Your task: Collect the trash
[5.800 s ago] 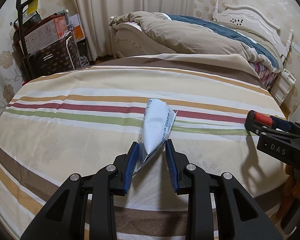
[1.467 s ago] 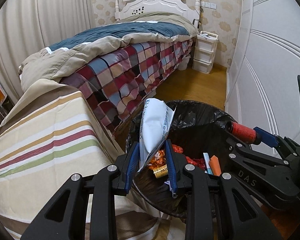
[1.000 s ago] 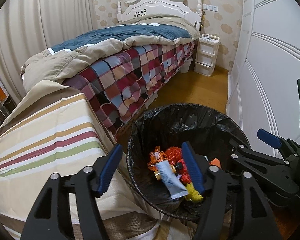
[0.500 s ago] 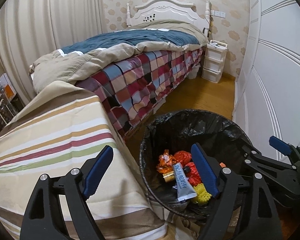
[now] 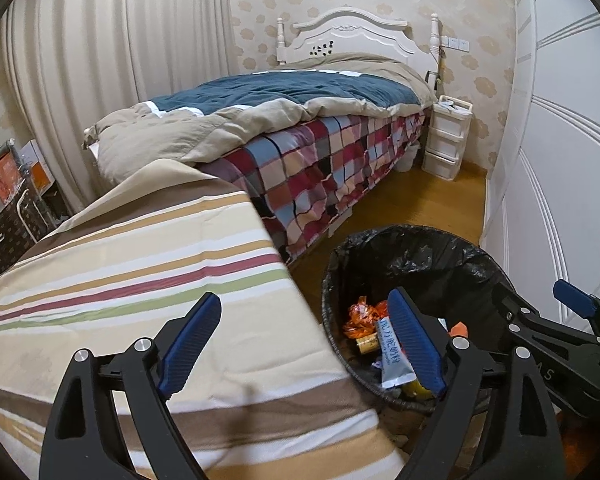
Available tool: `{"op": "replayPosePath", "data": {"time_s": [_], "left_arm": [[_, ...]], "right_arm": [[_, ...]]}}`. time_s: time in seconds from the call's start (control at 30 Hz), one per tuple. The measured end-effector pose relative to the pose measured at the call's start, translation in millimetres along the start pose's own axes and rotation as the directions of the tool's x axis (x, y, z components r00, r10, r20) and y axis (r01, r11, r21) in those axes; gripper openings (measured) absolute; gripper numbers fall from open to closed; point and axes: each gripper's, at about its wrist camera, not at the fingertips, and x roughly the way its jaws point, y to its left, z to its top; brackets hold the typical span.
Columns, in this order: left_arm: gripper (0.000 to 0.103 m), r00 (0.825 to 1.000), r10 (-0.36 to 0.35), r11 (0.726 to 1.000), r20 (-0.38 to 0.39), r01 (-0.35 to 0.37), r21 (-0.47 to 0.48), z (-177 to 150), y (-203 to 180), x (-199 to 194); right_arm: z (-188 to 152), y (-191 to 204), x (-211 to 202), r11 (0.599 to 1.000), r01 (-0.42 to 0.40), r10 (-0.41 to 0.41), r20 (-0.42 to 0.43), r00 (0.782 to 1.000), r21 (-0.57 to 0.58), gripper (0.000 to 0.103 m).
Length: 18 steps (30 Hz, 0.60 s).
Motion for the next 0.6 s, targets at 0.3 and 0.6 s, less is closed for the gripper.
{"op": "replayPosePath", "data": {"time_s": [0.3,0.6], "left_arm": [[0.086,1.0,0.018,0.999,0.019,-0.017,-0.035,-14.0,25.4,-32.0],[0.086,0.998,0.044,0.996,0.04,-0.041,-0.074,-31.2,54.2,-62.6]], "right_arm": [[-14.1,19.0,-29.9,0.999,-0.027,0.028,0.022,0.999,-0.023,0.088],[-25.7,33.2,-64.5,0.997,-0.056,0.058,0.056,0.997,-0.046,0.088]]}}
